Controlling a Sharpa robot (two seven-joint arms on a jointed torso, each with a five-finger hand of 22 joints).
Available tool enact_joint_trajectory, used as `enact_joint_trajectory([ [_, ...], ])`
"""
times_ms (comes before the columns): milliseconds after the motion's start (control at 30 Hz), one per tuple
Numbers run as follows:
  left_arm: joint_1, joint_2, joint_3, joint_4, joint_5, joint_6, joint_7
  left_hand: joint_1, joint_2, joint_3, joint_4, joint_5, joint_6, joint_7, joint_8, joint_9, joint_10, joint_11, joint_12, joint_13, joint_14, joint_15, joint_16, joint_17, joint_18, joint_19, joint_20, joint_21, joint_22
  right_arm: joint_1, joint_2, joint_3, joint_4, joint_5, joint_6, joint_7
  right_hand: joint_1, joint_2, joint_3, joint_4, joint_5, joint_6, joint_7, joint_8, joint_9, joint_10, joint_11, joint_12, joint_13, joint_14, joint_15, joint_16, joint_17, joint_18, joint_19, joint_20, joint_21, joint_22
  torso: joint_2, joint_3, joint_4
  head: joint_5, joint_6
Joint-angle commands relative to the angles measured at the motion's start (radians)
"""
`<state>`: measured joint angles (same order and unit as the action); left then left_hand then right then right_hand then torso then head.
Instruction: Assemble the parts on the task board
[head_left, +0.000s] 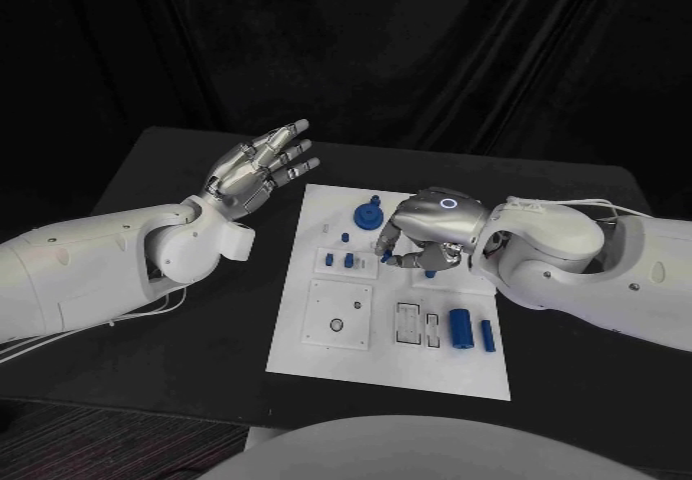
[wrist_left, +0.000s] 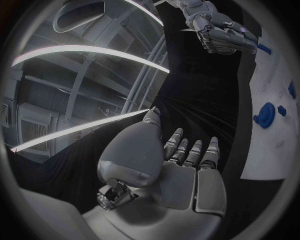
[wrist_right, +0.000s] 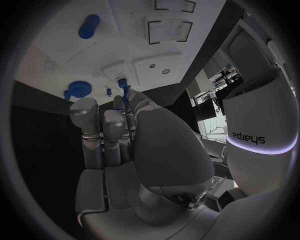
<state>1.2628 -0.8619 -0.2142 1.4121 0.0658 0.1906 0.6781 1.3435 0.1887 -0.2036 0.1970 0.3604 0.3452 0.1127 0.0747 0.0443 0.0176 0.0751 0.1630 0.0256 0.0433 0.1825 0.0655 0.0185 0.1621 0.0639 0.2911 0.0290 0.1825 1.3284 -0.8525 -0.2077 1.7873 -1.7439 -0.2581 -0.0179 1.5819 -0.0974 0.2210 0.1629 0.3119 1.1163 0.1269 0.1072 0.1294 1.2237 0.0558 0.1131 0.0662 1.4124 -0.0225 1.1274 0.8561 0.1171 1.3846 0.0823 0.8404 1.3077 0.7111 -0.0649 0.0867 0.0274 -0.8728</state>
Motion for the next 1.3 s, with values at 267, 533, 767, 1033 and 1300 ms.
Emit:
enact_joint_trajectory([
  [267, -0.004, 0.015, 0.001, -0.004, 0.0, 0.021, 0.084, 0.007, 0.016, 0.002, -0.013, 0.02, 0.006, 0.001, 0.007, 0.001, -0.001, 0.007, 0.006, 0.001, 0.002, 0.008, 0.005, 0.001, 0.011, 0.006, 0.0, 0.004, -0.002, -0.046, 0.118, 0.0, -0.066, 0.009, 0.077, 0.012, 0.015, 0.001, 0.009, -0.002, -0.002, -0.005, -0.002, -0.007, -0.001, 0.012, 0.005, -0.001, 0.003, 0.005, 0.002, 0.007, 0.015, 0.0, 0.003, -0.001, 0.01, 0.108, 0.002, -0.0005, -0.002, 0.025, 0.0],
  [533, -0.006, 0.025, 0.001, -0.01, 0.0, 0.029, 0.075, 0.01, 0.021, 0.004, -0.016, 0.032, 0.006, 0.001, 0.009, 0.001, -0.001, 0.008, 0.007, 0.001, 0.002, 0.008, 0.006, 0.001, 0.011, 0.006, 0.0, 0.003, -0.005, -0.068, 0.158, 0.0, -0.084, 0.009, 0.089, 0.02, 0.015, -0.001, 0.011, -0.006, -0.002, -0.003, -0.003, -0.008, -0.001, 0.024, 0.001, 0.004, 0.006, 0.009, 0.0, 0.013, 0.023, 0.0, 0.005, -0.002, 0.016, 0.109, 0.002, -0.0002, -0.0026, 0.031, 0.0],
  [767, -0.007, 0.029, 0.001, -0.015, 0.0, 0.035, 0.069, 0.012, 0.023, 0.004, -0.017, 0.036, 0.005, 0.001, 0.01, 0.001, -0.001, 0.008, 0.006, 0.001, 0.001, 0.008, 0.006, 0.001, 0.011, 0.006, 0.0, 0.003, -0.006, -0.075, 0.164, 0.0, -0.087, 0.009, 0.09, 0.019, 0.01, -0.004, 0.013, -0.009, 0.0, -0.003, -0.004, -0.011, -0.001, 0.029, -0.001, 0.005, 0.007, 0.036, -0.003, 0.064, 0.092, -0.011, 0.028, -0.005, 0.087, 0.125, 0.002, -0.0008, -0.0028, 0.035, 0.0],
  [1033, -0.008, 0.034, 0.001, -0.018, 0.0, 0.041, 0.064, 0.012, 0.024, 0.005, -0.017, 0.039, 0.005, 0.001, 0.01, 0.0, -0.001, 0.008, 0.006, 0.0, 0.001, 0.008, 0.005, 0.0, 0.01, 0.006, 0.0, 0.003, -0.007, -0.083, 0.159, 0.0, -0.084, 0.009, 0.09, 0.017, 0.008, -0.005, 0.013, -0.009, 0.0, -0.004, -0.003, -0.013, -0.001, 0.025, 0.0, 0.003, 0.006, 0.035, -0.002, 0.062, 0.087, -0.01, 0.027, -0.005, 0.08, 0.123, 0.002, -0.0007, -0.0023, 0.041, 0.0],
  [1300, -0.009, 0.036, 0.001, -0.024, 0.0, 0.046, 0.054, 0.013, 0.026, 0.005, -0.017, 0.041, 0.004, 0.001, 0.01, 0.0, -0.001, 0.008, 0.006, 0.0, 0.0, 0.008, 0.005, 0.0, 0.01, 0.005, 0.0, 0.003, -0.009, -0.092, 0.144, 0.0, -0.064, 0.009, 0.087, 0.009, 0.006, -0.006, 0.013, -0.009, 0.0, -0.006, -0.003, -0.014, -0.002, 0.023, 0.001, 0.001, 0.006, 0.033, -0.002, 0.06, 0.084, -0.009, 0.025, -0.005, 0.074, 0.121, 0.002, -0.0008, -0.0027, 0.045, 0.0],
])
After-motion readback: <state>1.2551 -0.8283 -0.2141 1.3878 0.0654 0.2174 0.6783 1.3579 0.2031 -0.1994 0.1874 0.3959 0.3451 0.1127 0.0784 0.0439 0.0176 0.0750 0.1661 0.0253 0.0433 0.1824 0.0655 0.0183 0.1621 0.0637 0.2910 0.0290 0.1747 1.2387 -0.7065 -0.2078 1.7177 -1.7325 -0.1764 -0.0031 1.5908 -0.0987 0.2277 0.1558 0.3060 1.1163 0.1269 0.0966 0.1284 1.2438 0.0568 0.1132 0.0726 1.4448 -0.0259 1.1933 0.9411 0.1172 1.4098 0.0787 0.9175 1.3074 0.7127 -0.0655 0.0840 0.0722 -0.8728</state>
